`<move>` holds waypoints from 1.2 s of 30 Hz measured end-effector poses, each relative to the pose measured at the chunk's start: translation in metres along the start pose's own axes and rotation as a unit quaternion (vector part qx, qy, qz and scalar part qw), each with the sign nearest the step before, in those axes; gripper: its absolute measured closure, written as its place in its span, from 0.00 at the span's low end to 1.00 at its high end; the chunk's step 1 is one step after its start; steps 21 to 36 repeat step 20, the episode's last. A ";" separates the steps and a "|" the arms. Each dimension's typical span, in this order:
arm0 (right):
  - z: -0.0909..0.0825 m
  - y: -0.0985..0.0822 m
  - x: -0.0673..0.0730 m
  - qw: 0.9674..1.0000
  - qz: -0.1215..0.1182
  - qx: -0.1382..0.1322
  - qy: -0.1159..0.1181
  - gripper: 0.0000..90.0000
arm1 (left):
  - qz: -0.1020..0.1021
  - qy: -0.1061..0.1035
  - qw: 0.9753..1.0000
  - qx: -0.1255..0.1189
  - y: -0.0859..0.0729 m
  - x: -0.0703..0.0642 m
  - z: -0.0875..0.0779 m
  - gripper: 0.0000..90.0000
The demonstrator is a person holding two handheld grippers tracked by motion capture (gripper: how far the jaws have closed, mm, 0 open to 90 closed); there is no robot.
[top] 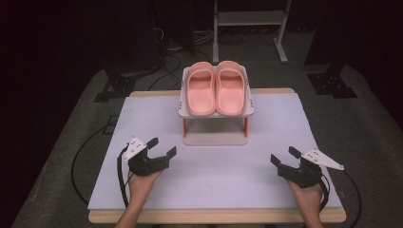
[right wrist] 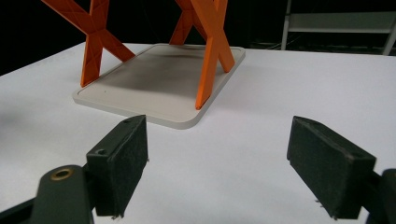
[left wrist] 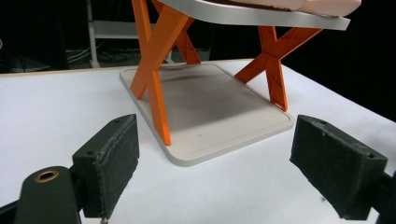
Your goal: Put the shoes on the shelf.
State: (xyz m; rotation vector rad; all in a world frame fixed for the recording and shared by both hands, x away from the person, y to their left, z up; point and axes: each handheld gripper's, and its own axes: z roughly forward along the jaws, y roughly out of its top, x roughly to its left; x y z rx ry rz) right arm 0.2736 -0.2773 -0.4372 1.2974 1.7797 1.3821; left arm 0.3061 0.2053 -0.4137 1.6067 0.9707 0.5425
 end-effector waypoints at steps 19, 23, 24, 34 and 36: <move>-0.013 -0.018 -0.003 1.000 0.009 0.007 -0.003 0.22 | 0.008 0.009 1.000 0.006 -0.018 0.000 -0.015 0.15; -0.013 -0.019 -0.002 1.000 0.011 0.007 -0.004 0.22 | 0.008 0.009 1.000 0.006 -0.019 0.000 -0.016 0.14; -0.013 -0.019 -0.002 1.000 0.011 0.007 -0.004 0.22 | 0.008 0.009 1.000 0.006 -0.019 0.000 -0.016 0.14; -0.013 -0.019 -0.002 1.000 0.011 0.007 -0.004 0.22 | 0.008 0.009 1.000 0.006 -0.019 0.000 -0.016 0.14; -0.013 -0.019 -0.002 1.000 0.011 0.007 -0.004 0.22 | 0.008 0.009 1.000 0.006 -0.019 0.000 -0.016 0.14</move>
